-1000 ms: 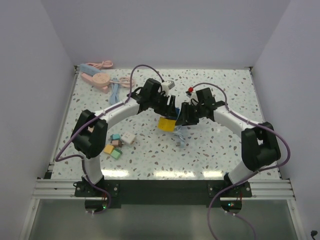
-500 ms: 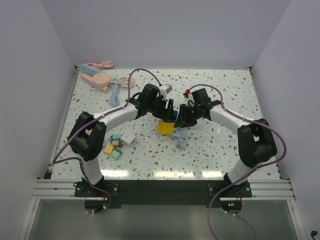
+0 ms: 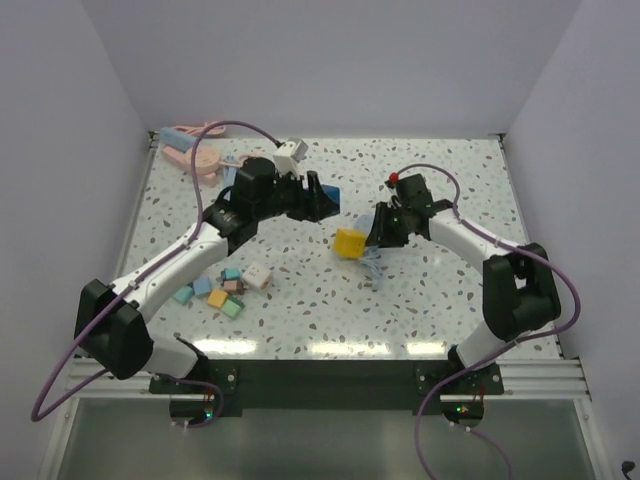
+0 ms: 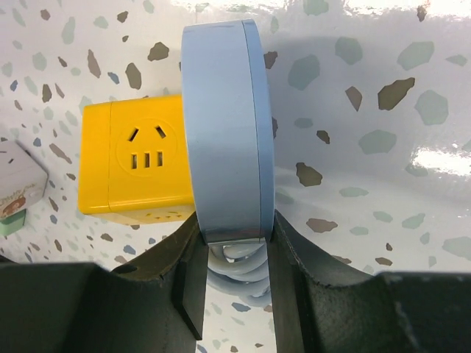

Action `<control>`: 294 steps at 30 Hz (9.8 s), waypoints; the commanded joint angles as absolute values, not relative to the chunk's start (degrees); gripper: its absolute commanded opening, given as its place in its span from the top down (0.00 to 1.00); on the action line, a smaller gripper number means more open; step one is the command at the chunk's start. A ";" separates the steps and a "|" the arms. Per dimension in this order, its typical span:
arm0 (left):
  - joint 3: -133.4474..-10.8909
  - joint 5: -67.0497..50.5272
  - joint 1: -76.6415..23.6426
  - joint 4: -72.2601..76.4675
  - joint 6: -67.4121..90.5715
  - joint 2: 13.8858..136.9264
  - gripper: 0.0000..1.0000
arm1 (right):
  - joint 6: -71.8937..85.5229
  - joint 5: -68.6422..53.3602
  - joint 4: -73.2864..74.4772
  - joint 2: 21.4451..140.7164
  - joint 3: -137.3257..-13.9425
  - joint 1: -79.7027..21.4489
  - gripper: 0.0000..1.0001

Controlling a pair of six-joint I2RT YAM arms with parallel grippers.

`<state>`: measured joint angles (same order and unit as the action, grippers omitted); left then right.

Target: Pull the plug off the socket

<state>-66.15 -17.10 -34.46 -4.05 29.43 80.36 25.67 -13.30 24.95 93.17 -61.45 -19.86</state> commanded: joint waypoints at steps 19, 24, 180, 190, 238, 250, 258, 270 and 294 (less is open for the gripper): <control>-54.23 11.69 -6.77 -32.52 35.86 85.69 0.75 | 21.71 -29.18 26.72 83.85 -66.80 -20.30 1.00; -53.17 11.25 -6.68 -31.73 35.95 84.47 0.56 | 21.71 -29.97 26.54 84.11 -66.80 -20.39 1.00; -69.60 -7.00 -23.38 -31.13 18.90 84.02 0.00 | 30.84 -43.18 16.38 91.58 -67.08 -19.60 1.00; -63.72 -48.49 -19.60 -3.96 25.57 85.60 0.00 | 34.11 -64.24 4.47 88.51 -65.48 -19.60 1.00; -94.82 -16.87 14.06 12.75 50.79 121.71 0.87 | 25.14 -39.11 24.87 82.53 -68.20 -20.92 0.01; -112.41 -15.73 16.17 6.07 56.16 133.59 0.11 | 23.12 -37.53 26.46 82.44 -66.71 -20.92 0.01; -104.08 -14.77 16.17 6.67 55.29 123.94 0.00 | 23.20 -37.09 25.67 83.32 -67.50 -20.92 0.01; -73.14 -33.30 13.81 12.50 43.35 85.55 0.00 | 22.77 -32.71 26.19 83.76 -70.31 -20.92 0.01; -51.67 -25.44 -5.00 -11.66 30.33 45.79 0.00 | 24.33 -19.86 39.38 63.20 -68.74 -20.92 0.01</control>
